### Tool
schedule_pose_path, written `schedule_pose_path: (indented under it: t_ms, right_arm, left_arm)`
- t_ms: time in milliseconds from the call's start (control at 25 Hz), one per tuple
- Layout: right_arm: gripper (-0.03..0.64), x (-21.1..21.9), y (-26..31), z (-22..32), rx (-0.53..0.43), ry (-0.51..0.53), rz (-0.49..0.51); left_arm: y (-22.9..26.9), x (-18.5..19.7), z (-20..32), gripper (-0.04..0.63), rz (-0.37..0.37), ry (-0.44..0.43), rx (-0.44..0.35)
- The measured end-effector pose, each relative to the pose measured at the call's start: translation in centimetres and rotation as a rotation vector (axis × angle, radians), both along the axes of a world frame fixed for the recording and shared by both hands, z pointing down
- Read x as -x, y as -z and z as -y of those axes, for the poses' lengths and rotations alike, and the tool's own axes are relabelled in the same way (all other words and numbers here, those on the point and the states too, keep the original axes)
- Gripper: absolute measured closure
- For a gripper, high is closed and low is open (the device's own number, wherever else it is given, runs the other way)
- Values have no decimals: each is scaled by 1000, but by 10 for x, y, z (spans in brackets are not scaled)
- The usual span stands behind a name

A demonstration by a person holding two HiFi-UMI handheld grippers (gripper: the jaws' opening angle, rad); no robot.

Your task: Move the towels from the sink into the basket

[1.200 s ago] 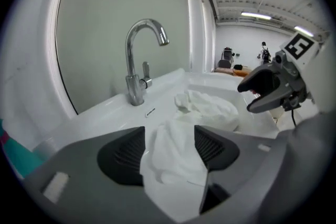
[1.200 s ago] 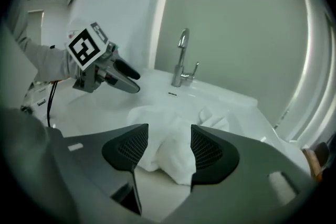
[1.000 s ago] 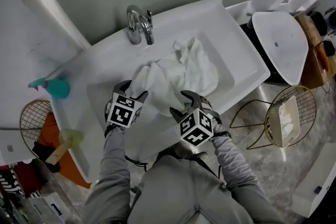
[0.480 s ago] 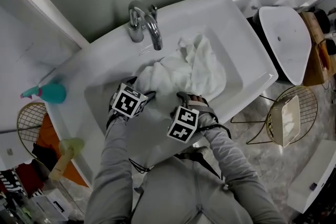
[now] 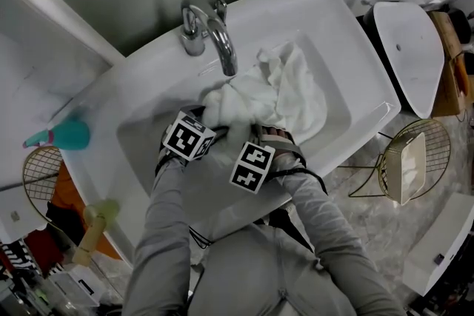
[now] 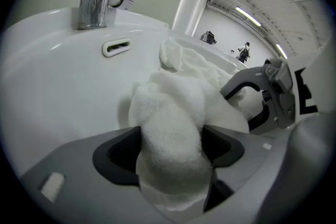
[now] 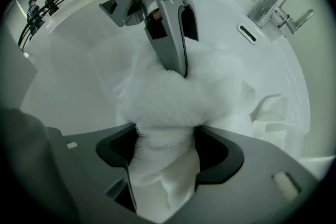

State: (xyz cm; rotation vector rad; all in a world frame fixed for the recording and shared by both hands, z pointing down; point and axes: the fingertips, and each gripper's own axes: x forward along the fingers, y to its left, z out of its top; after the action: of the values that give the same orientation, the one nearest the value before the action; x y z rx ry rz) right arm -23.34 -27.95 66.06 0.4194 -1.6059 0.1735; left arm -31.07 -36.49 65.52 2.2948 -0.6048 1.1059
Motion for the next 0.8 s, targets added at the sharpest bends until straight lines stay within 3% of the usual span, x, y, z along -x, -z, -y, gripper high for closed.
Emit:
schedule_pose_path:
  t_ms: [480, 800]
  right_arm:
    - [489, 1, 6, 2, -74, 102, -7]
    - [517, 12, 46, 7, -246, 85, 110]
  left_arm:
    - [6, -7, -9, 393, -29, -20, 38]
    - [59, 8, -15, 413, -36, -8, -35]
